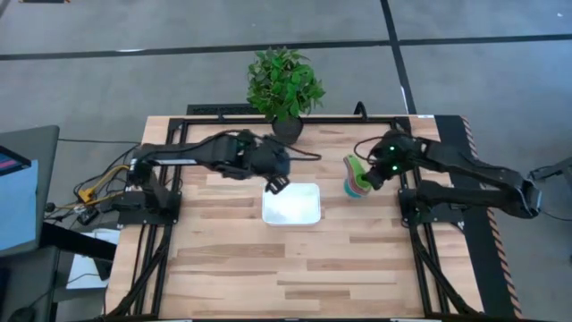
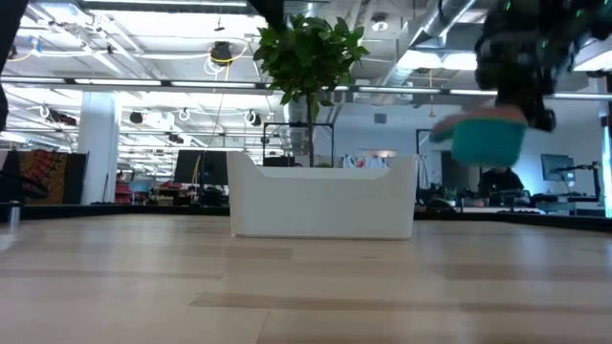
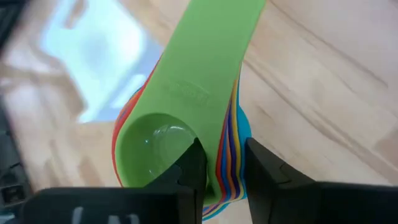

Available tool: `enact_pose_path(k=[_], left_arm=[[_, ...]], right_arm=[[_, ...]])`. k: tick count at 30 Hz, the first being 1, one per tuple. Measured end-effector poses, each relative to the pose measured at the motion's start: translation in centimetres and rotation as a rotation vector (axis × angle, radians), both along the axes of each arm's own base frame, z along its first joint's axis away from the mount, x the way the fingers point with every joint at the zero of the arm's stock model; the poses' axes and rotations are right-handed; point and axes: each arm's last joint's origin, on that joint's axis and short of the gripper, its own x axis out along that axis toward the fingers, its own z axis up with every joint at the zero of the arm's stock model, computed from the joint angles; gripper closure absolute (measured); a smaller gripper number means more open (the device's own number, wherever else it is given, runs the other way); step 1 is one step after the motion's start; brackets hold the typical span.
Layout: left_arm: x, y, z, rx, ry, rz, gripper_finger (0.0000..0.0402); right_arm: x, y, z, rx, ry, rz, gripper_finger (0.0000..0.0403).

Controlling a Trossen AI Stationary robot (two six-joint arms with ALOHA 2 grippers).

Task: Nest measuring cups in basket
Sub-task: Put the nested measuring cups into the white bin

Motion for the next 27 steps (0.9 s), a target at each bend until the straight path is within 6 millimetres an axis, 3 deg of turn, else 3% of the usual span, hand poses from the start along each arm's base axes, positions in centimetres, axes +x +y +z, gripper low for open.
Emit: enact_pose_path(k=[6,13,21,27], left_arm=[[-3.7,0.1,2.0,0.090,0.056,0.048,0.0401],[-5.9,2.0,3.1,0.174,0.168,0.029,0.0401],[-7.2,2.1,3.5,0.170,0.252,-0.074,0.0401],[-7.4,2.0,3.6,0.162,0.265,-0.114,0.0401]], right_arm=[[1.4,1.2,3.6,-0.038,-0.104,0.050,0.0309],[6.6,1.8,5.5,-0.106,-0.162,0.117,0.0309],[13.8,2.7,5.8,-0.178,-0.134,0.279,0.0309],[18.2,3.2,4.5,-0.277,-0.062,0.440,0.0309]])
